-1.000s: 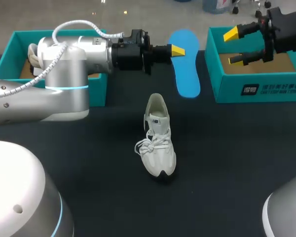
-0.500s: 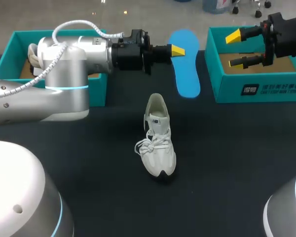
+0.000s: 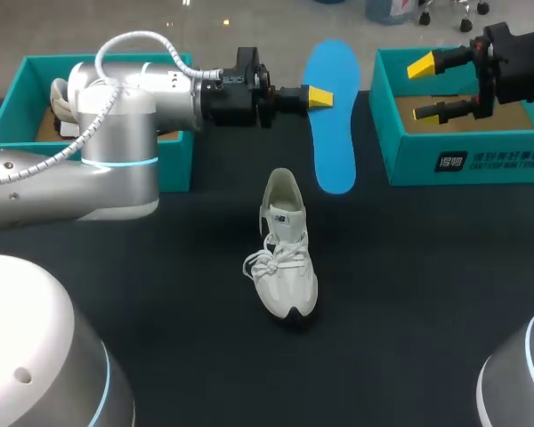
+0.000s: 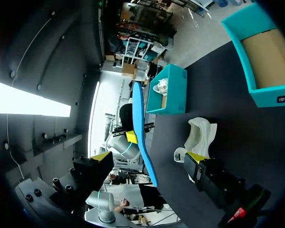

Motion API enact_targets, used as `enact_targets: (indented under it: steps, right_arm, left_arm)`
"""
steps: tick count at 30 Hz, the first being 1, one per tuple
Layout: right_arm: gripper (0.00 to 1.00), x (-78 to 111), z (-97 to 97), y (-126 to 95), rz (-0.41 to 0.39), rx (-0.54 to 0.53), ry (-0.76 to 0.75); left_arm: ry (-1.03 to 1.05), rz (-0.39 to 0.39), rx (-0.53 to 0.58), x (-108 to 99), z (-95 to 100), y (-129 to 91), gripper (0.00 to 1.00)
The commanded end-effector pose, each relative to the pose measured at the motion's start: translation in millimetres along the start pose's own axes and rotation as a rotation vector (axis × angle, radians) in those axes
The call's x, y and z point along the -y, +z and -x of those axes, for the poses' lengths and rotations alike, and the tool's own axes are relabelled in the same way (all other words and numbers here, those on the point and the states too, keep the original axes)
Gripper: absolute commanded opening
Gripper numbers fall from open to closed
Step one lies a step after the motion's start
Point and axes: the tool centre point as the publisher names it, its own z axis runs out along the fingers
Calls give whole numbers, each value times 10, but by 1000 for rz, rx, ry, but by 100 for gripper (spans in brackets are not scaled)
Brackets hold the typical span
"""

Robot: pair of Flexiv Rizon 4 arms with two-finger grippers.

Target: Take the shoe out of the shoebox, open the shoe tongue, remove and reinsert the insole, then place the shoe into the shoebox

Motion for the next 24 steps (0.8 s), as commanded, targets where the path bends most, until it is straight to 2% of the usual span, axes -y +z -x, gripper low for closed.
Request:
enact_targets:
  steps: [1, 14, 15, 16, 18, 20, 24]
  right_arm:
    - [100, -8, -4, 14, 0, 3, 1]
    - [100, -8, -4, 14, 0, 3, 1]
    - [100, -8, -4, 14, 0, 3, 1]
    - [100, -8, -4, 14, 0, 3, 1]
    - [100, -8, -4, 14, 0, 3, 1]
    - [100, -8, -4, 14, 0, 3, 1]
    - [100, -8, -4, 14, 0, 3, 1]
  left_arm:
    - [275, -50, 13, 39, 115, 9, 0]
    - [275, -50, 13, 39, 115, 9, 0]
    - [376, -62, 17, 48, 160, -12, 0]
    - [476, -33, 24, 42, 218, -24, 0]
    - [636, -33, -23, 41, 269, -53, 0]
    - [693, -111, -67, 78, 286, -53, 0]
    - [939, -153, -86, 122, 357, -56, 0]
